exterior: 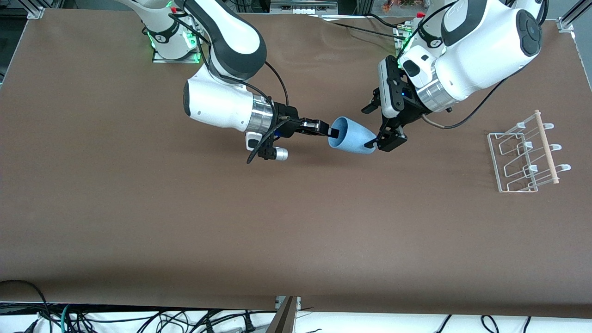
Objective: Transfer cup to left arm and place on rack
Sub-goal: 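Carry the cup toward the left gripper while the left gripper approaches, then close the left gripper on the cup rim and open the right gripper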
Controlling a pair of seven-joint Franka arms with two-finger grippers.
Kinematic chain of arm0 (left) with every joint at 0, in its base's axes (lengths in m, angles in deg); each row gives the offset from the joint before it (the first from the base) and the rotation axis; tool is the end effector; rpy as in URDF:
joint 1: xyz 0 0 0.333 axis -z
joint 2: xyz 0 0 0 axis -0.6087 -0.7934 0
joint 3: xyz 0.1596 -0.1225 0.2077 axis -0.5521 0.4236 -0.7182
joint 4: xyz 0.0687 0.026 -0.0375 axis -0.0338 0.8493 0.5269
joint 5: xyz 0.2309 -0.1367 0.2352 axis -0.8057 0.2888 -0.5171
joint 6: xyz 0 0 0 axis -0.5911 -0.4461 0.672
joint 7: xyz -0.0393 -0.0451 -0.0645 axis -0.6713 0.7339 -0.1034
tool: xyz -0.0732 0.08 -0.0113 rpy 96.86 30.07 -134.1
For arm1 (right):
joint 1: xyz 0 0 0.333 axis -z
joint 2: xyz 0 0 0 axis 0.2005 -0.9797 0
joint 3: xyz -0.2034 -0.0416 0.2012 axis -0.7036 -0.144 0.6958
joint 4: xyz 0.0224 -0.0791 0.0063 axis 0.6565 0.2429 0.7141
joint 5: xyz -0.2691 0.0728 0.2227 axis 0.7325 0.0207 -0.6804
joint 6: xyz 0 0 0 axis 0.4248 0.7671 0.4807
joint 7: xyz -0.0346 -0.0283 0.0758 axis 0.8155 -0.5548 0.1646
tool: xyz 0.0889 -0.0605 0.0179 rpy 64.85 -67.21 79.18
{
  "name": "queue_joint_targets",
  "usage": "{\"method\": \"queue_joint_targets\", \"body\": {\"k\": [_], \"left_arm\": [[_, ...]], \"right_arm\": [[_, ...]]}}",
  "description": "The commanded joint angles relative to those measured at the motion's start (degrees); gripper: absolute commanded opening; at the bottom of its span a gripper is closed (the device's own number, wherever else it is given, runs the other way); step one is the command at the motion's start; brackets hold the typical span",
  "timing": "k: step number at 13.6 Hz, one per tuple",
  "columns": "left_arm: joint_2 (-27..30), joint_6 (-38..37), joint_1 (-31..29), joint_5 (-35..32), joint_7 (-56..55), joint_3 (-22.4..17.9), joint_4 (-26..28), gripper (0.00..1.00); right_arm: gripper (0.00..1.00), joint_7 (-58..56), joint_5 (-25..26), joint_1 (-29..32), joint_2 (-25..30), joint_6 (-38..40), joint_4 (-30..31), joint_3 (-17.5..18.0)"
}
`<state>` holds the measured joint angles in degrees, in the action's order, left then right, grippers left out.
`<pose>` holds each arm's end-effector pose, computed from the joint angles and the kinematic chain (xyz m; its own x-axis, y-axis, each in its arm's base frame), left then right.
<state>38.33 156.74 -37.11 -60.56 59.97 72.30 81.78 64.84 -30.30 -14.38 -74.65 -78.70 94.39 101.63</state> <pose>0.5231 -0.2447 0.5097 0.0153 -0.8530 0.5216 -0.9981 -0.0440 -0.0427 0.5190 0.4455 0.4214 0.9350 -0.1695 -0.3116 -0.3547 -0.4303 -0.8301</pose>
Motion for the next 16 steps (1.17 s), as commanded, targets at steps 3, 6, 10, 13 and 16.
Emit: {"method": "queue_joint_targets", "body": {"k": [3, 6, 10, 13, 16], "left_arm": [[-1.8, 3.7, 0.7, -1.3, -0.8, 0.2, 1.5, 1.0], [-2.9, 4.7, 1.3, -1.2, -1.0, 0.4, 2.1, 1.0], [-3.4, 4.8, 2.3, -1.3, -4.7, 0.6, 1.4, 1.0], [-3.3, 4.8, 2.5, -1.5, -5.1, 0.7, 1.3, 0.56], [-3.3, 4.5, 2.6, -1.3, -5.4, 0.7, 1.5, 0.0]], "right_arm": [[0.0, -0.5, -1.6, -0.3, 2.4, 3.7, 0.2, -0.2], [0.0, -0.4, -1.7, -0.3, 2.4, 3.7, 0.1, -0.2], [0.0, -0.5, -1.7, -0.3, 2.4, 3.8, 0.1, -0.2], [0.0, -0.4, -1.7, -0.3, 2.4, 3.8, 0.1, -0.2], [0.0, -0.4, -1.7, -0.2, 2.4, 3.8, 0.1, -0.2]]}}
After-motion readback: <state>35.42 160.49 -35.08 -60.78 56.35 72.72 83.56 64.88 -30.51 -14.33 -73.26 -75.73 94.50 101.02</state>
